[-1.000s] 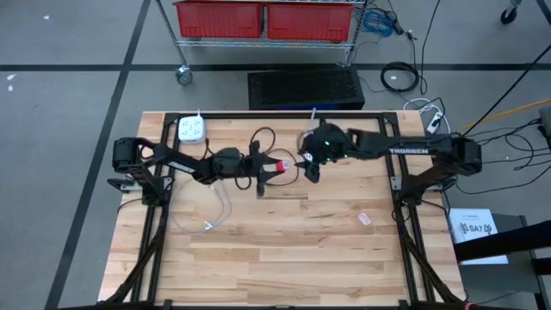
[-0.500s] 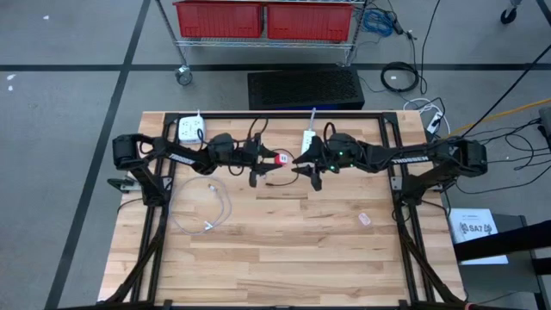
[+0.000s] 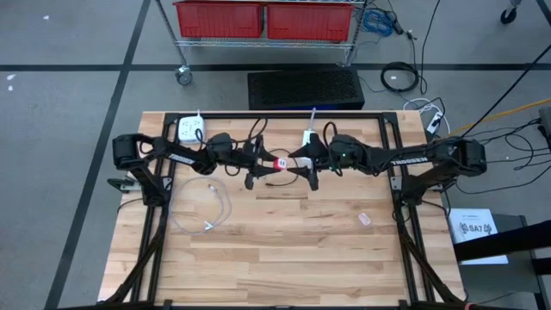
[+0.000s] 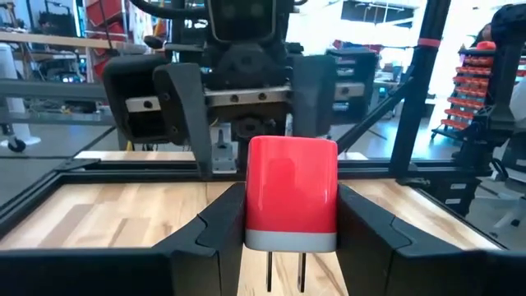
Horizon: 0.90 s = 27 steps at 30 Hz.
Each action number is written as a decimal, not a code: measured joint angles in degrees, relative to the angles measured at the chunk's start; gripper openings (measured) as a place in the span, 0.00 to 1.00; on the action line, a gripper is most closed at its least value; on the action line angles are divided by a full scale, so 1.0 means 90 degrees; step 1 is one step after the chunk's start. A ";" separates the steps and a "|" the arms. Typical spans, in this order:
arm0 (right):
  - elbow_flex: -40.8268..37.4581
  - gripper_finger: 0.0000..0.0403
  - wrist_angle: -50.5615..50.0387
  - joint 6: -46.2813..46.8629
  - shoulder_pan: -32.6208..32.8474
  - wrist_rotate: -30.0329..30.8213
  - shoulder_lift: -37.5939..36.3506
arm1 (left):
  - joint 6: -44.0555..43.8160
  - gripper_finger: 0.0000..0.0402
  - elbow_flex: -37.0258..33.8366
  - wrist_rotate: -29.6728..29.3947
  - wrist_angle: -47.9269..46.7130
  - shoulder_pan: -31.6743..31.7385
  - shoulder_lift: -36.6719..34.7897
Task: Insert USB
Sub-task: Insert the red charger adapter into the right outlet extension
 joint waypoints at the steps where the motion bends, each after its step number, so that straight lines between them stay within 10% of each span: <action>1: 0.0000 0.57 0.0040 -0.0003 0.0026 -0.0002 0.0027 | -0.0027 0.37 0.0000 -0.0001 -0.0009 0.0000 0.0000; 18: 0.0617 0.56 -0.0376 0.0037 0.0230 0.0163 0.0536 | -0.0550 0.37 0.0185 0.0141 0.0724 -0.0008 0.0726; 27: 0.0629 0.29 -0.0572 0.0003 0.0220 0.0306 0.0503 | -0.0574 0.37 0.0185 0.0173 0.0777 0.0000 0.0729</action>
